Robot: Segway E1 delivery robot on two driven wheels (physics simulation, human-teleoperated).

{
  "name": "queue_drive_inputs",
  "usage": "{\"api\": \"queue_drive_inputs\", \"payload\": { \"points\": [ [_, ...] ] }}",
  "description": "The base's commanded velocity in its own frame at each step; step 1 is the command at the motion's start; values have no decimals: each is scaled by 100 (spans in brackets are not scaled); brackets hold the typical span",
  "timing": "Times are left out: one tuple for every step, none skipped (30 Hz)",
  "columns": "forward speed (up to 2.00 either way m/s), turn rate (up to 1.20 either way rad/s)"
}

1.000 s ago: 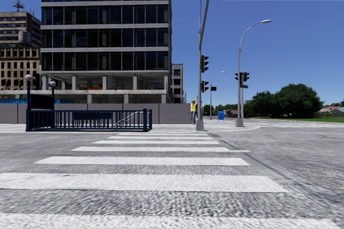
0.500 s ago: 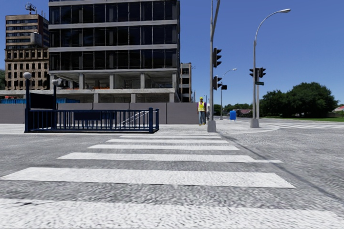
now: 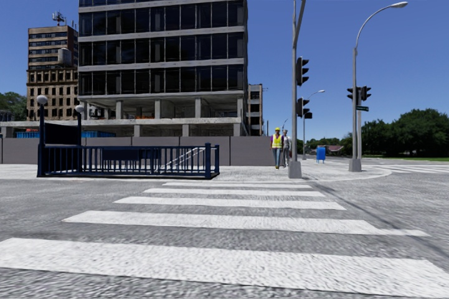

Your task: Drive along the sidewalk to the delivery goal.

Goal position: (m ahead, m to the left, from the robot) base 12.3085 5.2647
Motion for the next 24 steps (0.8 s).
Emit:
{"api": "queue_drive_inputs", "payload": {
  "points": [
    [125, 0],
    [125, 0],
    [125, 0],
    [125, 0],
    [125, 0],
    [125, 0],
    [125, 0],
    [125, 0],
    [125, 0],
    [125, 0],
    [125, 0],
    [125, 0],
    [125, 0],
    [125, 0],
    [120, 0],
    [117, 0],
    [117, 0],
    [116, 0],
    [116, 0],
    [116, 0],
    [116, 0],
    [116, 0],
    [116, 8],
    [116, 16]
  ]
}}
